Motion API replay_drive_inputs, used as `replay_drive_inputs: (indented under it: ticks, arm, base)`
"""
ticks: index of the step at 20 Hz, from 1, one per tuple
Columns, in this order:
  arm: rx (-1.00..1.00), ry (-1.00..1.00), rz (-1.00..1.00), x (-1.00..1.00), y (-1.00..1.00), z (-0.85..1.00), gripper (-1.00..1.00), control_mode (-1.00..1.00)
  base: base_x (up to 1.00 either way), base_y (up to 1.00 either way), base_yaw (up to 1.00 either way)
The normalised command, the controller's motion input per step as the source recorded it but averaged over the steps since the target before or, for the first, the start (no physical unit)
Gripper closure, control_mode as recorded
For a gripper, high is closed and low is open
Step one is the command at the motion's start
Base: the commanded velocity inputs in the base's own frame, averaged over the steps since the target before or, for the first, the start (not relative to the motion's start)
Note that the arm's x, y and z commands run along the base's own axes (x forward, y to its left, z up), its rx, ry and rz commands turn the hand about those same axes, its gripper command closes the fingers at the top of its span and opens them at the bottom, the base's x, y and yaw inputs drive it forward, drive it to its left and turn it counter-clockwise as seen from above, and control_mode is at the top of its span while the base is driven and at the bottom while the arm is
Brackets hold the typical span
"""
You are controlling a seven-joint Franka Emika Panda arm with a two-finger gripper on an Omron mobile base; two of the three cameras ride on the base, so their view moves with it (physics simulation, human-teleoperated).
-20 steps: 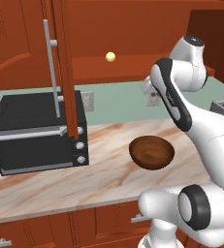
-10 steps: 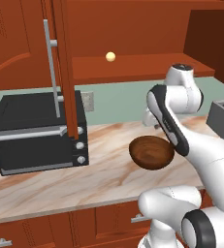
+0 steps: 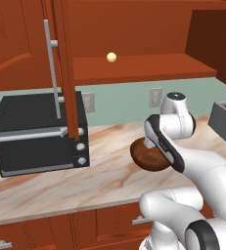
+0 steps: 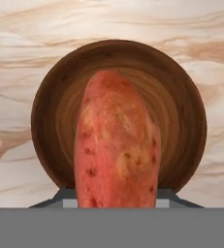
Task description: Pick the sweet potato from the cabinet and place it in the bowl. Then pick the bowl and place it in the sink. Then turn on the sink facuet.
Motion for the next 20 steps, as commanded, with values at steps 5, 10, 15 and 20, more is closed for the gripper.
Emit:
replay_drive_inputs:
  ticks: [5,10,15,20]
  arm:
    - [0.0,0.0,0.05,0.1,-0.06,-0.52,1.0,-1.0]
    - [0.0,0.0,0.0,0.44,0.0,-0.4,1.0,-1.0]
    - [0.0,0.0,0.0,0.27,0.0,-0.37,1.0,-1.0]
    - [0.0,0.0,0.0,0.12,0.0,-0.31,-1.0,-1.0]
  base:
    - [0.0,0.0,0.0]
    - [0.0,0.0,0.0]
    - [0.0,0.0,0.0]
    - [0.0,0.0,0.0]
